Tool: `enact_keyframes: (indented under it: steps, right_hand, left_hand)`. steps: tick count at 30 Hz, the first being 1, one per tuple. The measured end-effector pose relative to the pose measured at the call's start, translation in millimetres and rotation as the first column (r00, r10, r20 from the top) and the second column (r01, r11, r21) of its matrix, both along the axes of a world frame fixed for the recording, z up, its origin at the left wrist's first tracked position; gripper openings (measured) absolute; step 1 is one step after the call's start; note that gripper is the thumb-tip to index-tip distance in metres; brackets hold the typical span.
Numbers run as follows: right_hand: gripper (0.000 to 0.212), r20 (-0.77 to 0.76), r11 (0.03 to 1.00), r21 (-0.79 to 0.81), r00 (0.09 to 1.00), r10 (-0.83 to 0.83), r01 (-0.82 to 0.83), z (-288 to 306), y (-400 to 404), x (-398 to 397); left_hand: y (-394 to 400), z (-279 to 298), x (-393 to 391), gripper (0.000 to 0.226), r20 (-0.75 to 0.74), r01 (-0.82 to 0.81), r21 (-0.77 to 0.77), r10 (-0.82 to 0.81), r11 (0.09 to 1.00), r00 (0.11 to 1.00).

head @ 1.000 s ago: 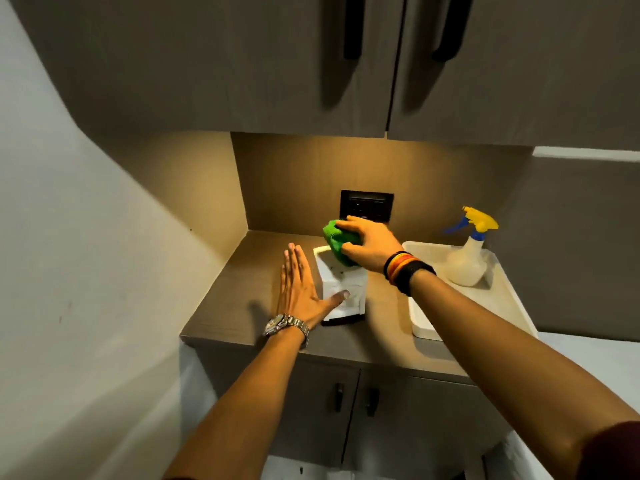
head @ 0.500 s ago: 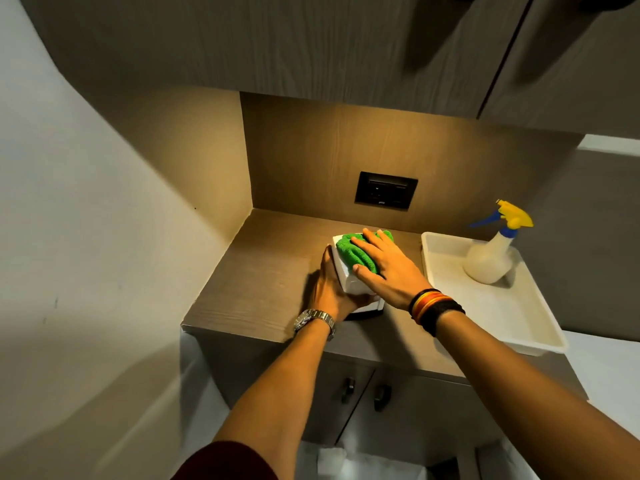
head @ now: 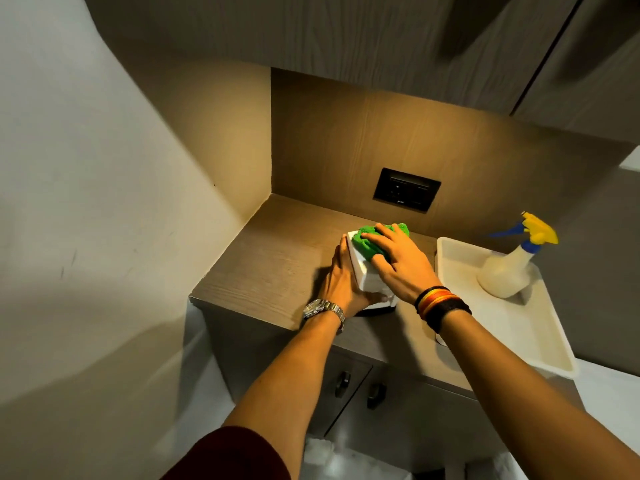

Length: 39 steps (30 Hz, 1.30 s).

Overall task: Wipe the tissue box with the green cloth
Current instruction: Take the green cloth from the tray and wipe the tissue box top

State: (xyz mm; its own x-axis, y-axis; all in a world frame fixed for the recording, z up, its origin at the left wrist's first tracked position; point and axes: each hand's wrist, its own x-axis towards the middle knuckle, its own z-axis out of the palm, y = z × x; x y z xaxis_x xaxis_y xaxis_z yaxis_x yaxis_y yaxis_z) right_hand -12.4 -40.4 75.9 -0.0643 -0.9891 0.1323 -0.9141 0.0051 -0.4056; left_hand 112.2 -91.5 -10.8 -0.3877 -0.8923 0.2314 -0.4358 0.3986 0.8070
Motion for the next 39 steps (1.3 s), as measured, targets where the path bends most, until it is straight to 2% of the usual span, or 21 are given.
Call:
enact_keyframes:
  steps: [4, 10, 13, 17, 19, 22, 27, 31, 36, 39]
  right_hand:
    - [0.055, -0.001, 0.999, 0.01, 0.999, 0.052, -0.052, -2.0, 16.3, -15.6]
    - [0.048, 0.002, 0.995, 0.045, 0.996, -0.09, 0.089, -2.2, -26.9, -24.3]
    - [0.045, -0.007, 0.995, 0.039, 0.995, -0.097, 0.097, 0.2, -47.0, -10.2]
    - [0.046, -0.01, 1.0, 0.002, 1.0, 0.009, -0.009, 3.3, -26.9, 2.6]
    - [0.049, 0.003, 0.996, 0.011, 0.997, 0.083, -0.083, 5.4, -1.2, 3.1]
    - [0.049, 0.003, 0.992, 0.022, 0.992, 0.123, -0.123, 2.2, 31.3, -11.3]
    - [0.046, 0.067, 0.999, -0.015, 0.997, -0.037, 0.038, -1.2, 11.8, -32.6]
    - [0.042, 0.059, 0.994, 0.012, 0.992, -0.109, 0.109, 2.8, -36.7, -15.7]
    - [0.05, -0.029, 1.0, -0.017, 1.0, -0.009, 0.009, 5.5, -34.4, 15.6]
    - [0.05, -0.037, 0.994, -0.021, 0.993, 0.109, -0.11, 5.4, -4.6, 13.6]
  left_hand:
    - [-1.3, -0.4, -1.9, 0.136, -0.038, -0.01, -0.012, 0.01, 1.0, 0.999]
    - [-8.4, -13.2, -4.9, 0.136, -0.051, -0.032, 0.047, 0.034, 0.998, 0.998]
    - [-8.8, -13.3, -6.0, 0.137, -0.045, -0.047, 0.035, 0.049, 0.998, 0.998]
    - [-8.6, -15.1, -3.6, 0.136, -0.047, -0.023, -0.019, 0.023, 1.0, 0.999]
    - [-7.8, -14.3, -2.2, 0.129, -0.073, -0.012, -0.037, 0.01, 0.999, 0.997]
    - [-6.5, -12.7, -3.6, 0.13, -0.092, -0.014, -0.015, 0.013, 1.0, 0.996]
    - [-6.2, -18.5, -3.4, 0.145, -0.099, -0.003, 0.041, 0.007, 0.999, 0.995]
    - [-7.5, -16.1, -5.2, 0.134, -0.114, -0.023, 0.051, 0.029, 0.998, 0.993]
    - [-8.3, -18.3, -1.6, 0.136, -0.074, -0.017, -0.05, 0.013, 0.999, 0.997]
    - [-8.8, -15.9, -1.6, 0.122, -0.081, -0.008, -0.083, 0.002, 0.996, 0.997]
